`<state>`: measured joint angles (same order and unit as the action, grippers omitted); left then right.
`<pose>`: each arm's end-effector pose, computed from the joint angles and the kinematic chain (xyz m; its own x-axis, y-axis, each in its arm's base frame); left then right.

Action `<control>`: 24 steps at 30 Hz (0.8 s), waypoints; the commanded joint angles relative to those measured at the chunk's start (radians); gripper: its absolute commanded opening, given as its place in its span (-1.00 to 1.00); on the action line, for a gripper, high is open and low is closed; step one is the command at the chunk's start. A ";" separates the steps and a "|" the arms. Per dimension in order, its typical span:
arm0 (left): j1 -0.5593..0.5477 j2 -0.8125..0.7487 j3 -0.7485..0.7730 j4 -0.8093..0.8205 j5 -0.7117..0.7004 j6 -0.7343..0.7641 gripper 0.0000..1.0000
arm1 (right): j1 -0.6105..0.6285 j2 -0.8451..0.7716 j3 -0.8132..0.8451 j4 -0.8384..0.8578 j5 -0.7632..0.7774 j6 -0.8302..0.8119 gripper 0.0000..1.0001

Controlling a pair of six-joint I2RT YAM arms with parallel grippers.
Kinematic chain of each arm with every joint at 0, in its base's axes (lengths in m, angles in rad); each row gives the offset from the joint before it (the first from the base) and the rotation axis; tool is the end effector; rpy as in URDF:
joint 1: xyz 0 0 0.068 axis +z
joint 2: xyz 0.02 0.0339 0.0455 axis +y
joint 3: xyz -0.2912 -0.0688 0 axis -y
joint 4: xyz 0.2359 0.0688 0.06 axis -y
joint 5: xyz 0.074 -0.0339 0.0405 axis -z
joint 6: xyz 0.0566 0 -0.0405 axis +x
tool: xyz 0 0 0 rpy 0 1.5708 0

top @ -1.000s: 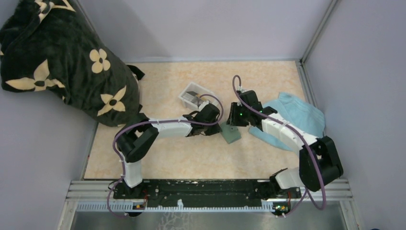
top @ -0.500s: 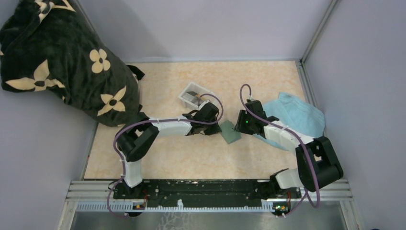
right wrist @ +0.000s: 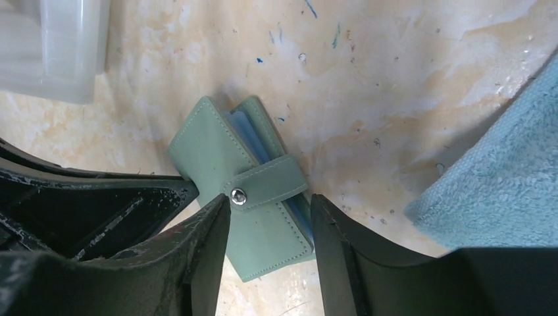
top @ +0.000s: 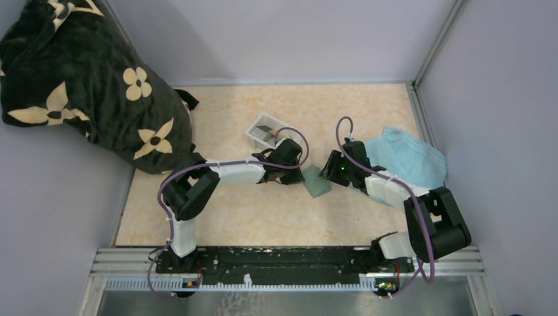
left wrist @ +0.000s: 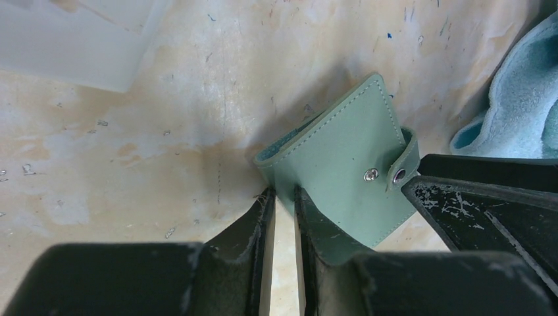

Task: Put the credit cards into the card holder
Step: Close the card holder at the center of the board.

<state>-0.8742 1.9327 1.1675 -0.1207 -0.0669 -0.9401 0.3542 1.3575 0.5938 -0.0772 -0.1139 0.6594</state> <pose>0.2707 -0.3177 0.1647 -0.8892 -0.1929 -0.4149 0.0340 0.8764 -0.4804 0.2389 0.0952 0.1812 -0.8071 0.3505 -0.4751 0.0997 0.8741 0.4754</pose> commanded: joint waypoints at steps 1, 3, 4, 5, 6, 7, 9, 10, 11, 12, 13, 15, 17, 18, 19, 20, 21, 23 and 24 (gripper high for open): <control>0.013 0.058 0.009 -0.124 -0.024 0.056 -0.54 | -0.029 -0.011 -0.023 0.097 -0.024 0.021 0.04; 0.015 0.065 0.015 -0.135 -0.023 0.062 -0.54 | -0.042 -0.006 -0.031 0.114 -0.035 0.023 0.06; 0.016 0.070 0.018 -0.140 -0.020 0.065 -0.54 | -0.047 -0.001 -0.036 0.123 -0.039 0.023 0.06; 0.017 0.073 0.022 -0.146 -0.019 0.068 -0.54 | -0.055 0.006 -0.039 0.130 -0.044 0.023 0.06; 0.018 0.078 0.026 -0.150 -0.018 0.071 -0.54 | -0.062 0.013 -0.045 0.141 -0.050 0.024 0.06; 0.018 0.083 0.032 -0.156 -0.017 0.075 -0.54 | -0.068 0.019 -0.050 0.152 -0.056 0.025 0.06; 0.019 0.090 0.040 -0.166 -0.017 0.081 -0.54 | -0.080 0.033 -0.065 0.184 -0.070 0.031 0.06; 0.019 0.092 0.043 -0.169 -0.016 0.082 -0.54 | -0.086 0.039 -0.073 0.199 -0.081 0.034 0.06; 0.020 0.096 0.045 -0.170 -0.015 0.084 -0.54 | -0.090 0.047 -0.079 0.214 -0.093 0.037 0.06; 0.020 0.099 0.050 -0.172 -0.015 0.085 -0.54 | -0.092 0.054 -0.085 0.225 -0.100 0.039 0.06; 0.021 0.102 0.053 -0.175 -0.014 0.087 -0.54 | -0.093 0.061 -0.092 0.235 -0.107 0.041 0.05; 0.021 0.110 0.066 -0.183 -0.014 0.090 -0.54 | -0.093 0.073 -0.101 0.253 -0.119 0.045 0.04; 0.022 0.113 0.074 -0.186 -0.014 0.093 -0.55 | -0.094 0.084 -0.110 0.265 -0.136 0.049 0.03; 0.022 0.114 0.075 -0.187 -0.016 0.095 -0.55 | -0.093 0.088 -0.115 0.270 -0.142 0.053 0.02; 0.023 0.114 0.077 -0.189 -0.017 0.096 -0.55 | -0.093 0.088 -0.127 0.274 -0.147 0.059 0.02; 0.024 0.114 0.079 -0.190 -0.016 0.096 -0.55 | -0.093 0.083 -0.139 0.279 -0.150 0.064 0.01; 0.023 0.114 0.082 -0.192 -0.018 0.096 -0.55 | -0.093 0.076 -0.150 0.284 -0.154 0.069 0.01; 0.024 0.113 0.084 -0.193 -0.019 0.099 -0.55 | -0.094 0.058 -0.174 0.290 -0.154 0.076 0.00; 0.025 0.114 0.085 -0.192 -0.019 0.100 -0.55 | -0.094 0.045 -0.185 0.292 -0.154 0.079 0.00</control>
<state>-0.8612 1.9831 1.2655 -0.2108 -0.0391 -0.8776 0.2649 1.4185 0.4702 0.2382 -0.2535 0.7250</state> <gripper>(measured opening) 0.229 0.501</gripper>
